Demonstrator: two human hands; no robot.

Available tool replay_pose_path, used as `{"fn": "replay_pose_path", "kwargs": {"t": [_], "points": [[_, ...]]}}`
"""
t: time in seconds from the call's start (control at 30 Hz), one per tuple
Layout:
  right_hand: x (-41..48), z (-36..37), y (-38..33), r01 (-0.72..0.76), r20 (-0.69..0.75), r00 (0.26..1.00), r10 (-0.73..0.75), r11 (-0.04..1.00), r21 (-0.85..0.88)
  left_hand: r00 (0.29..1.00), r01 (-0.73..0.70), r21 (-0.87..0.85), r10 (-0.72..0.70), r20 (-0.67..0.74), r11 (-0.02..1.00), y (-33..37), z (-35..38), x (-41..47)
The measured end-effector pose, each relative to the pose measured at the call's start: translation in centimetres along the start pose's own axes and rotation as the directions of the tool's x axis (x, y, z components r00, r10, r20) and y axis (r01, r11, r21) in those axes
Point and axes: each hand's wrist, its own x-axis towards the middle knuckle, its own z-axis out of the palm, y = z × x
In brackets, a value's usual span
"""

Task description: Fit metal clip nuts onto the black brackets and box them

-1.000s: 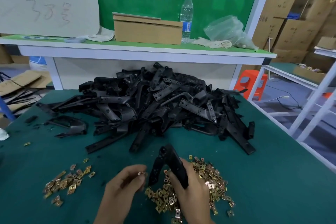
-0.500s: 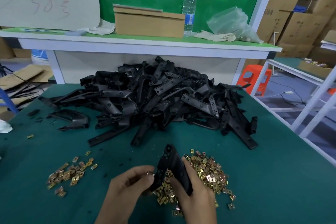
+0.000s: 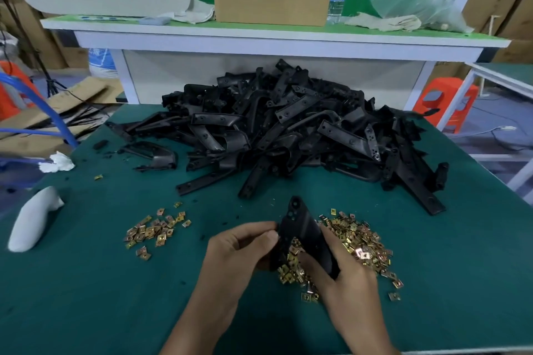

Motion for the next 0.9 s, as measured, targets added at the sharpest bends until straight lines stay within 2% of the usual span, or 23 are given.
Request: {"fn": "replay_pose_path", "kwargs": {"t": [0.33, 0.43, 0.53, 0.6, 0.7, 0.77, 0.83, 0.9], "points": [[-2.6, 0.1, 0.6, -0.062, -0.088, 0.995, 0.047, 0.983, -0.174, 0.994, 0.088, 0.182, -0.099, 0.056, 0.979, -2.7, 0.6, -0.3], [-3.3, 0.4, 1.8, -0.143, -0.136, 0.982, 0.129, 0.985, -0.101, 0.992, 0.044, 0.227, -0.070, 0.106, 0.973, -3.7, 1.3, -0.1], [-3.1, 0.1, 2.4, -0.178, -0.240, 0.953, 0.182, 0.983, 0.037, 0.990, -0.055, 0.398, -0.002, 0.140, 0.916, -4.6, 2.1, 2.0], [-2.8, -0.1, 2.7, -0.193, -0.265, 0.940, 0.213, 0.976, 0.100, 0.989, -0.137, 0.543, 0.086, 0.118, 0.828, -5.2, 2.3, 4.5], [-2.4, -0.1, 3.2, -0.184, -0.216, 0.953, 0.213, 0.972, 0.148, 0.957, -0.270, 0.775, 0.244, 0.154, 0.572, -5.8, 3.1, 9.0], [-2.2, 0.0, 3.7, -0.174, -0.168, 0.966, 0.199, 0.973, 0.151, 0.936, -0.332, 0.859, 0.248, 0.249, 0.391, -6.4, 4.3, 11.4], [-2.0, 0.2, 4.0, -0.171, -0.144, 0.970, 0.196, 0.970, 0.170, 0.926, -0.367, 0.900, 0.187, 0.328, 0.236, -7.2, 5.3, 13.1], [-1.8, 0.2, 4.1, -0.175, -0.145, 0.968, 0.205, 0.965, 0.194, 0.928, -0.368, 0.907, 0.148, 0.343, 0.204, -7.7, 5.7, 14.0]]}}
